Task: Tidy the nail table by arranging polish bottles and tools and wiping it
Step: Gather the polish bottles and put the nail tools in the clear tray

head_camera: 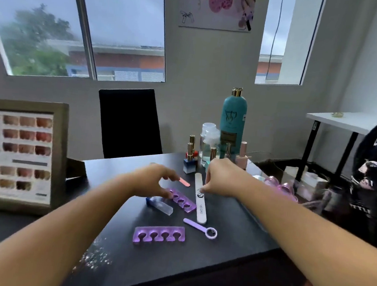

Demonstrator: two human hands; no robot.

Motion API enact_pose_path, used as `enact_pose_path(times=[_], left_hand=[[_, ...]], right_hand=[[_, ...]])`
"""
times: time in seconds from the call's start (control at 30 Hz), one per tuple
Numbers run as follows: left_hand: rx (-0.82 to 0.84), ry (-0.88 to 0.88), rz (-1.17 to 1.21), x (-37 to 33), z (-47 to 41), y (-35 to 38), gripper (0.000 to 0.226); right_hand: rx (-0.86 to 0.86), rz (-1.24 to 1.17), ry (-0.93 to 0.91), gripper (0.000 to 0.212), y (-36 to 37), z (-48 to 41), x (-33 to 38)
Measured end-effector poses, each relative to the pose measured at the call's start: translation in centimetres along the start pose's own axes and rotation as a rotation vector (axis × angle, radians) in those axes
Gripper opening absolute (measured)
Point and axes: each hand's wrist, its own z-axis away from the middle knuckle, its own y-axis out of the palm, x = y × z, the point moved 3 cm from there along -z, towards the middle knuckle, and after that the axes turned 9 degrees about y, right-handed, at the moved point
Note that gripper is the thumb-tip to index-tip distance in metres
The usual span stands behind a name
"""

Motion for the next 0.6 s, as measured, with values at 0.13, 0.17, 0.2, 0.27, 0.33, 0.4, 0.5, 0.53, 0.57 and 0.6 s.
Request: enact_pose_path(times=[0.13, 0.17, 0.2, 0.27, 0.33, 0.4, 0.5, 0.53, 0.57, 0.6], left_hand=[[0.072, 0.017, 0.0, 0.5, 0.3, 1.6, 0.044], [0.065, 0.023, 0.006, 0.5, 0.2, 1.7, 0.041], [0.054, 0.026, 0.011, 0.7, 0.2, 1.7, 0.038], [0.033, 0.038, 0.02, 1.0, 0.2, 1.5, 0.032], [0.02, 0.047, 0.035, 1.3, 0.3, 1.4, 0.029], [0.013, 0.043, 0.053, 1.6, 0.4, 1.3, 0.028], [0.0, 0.04, 0.084, 1.9, 0.5, 1.2, 0.027], [-0.006, 0.042, 0.098, 1.9, 0.5, 1.1, 0.026], [-0.011, 0.045, 0.114, 1.9, 0.5, 1.1, 0.026], [-0.015, 0.051, 0.128, 1.9, 0.5, 1.0, 0.025]], right_hand=[[0.02, 0.029, 0.12, 0.046, 2.5, -0.3, 0.3], [0.024, 0.021, 0.147, 0.049, 2.8, -0.3, 0.2], [0.031, 0.003, 0.169, 0.048, 2.9, -0.2, 0.2], [0.068, -0.029, 0.187, 0.038, 3.0, -0.3, 0.1], [0.119, -0.061, 0.19, 0.04, 2.7, -0.2, -0.1], [0.148, -0.097, 0.182, 0.035, 2.6, -0.2, -0.4], [0.126, -0.146, 0.215, 0.037, 2.8, -0.2, -0.9], [0.105, -0.158, 0.233, 0.041, 2.9, -0.3, -1.0], [0.088, -0.166, 0.246, 0.043, 3.1, -0.3, -1.0], [0.082, -0.167, 0.256, 0.042, 3.3, -0.3, -1.0]])
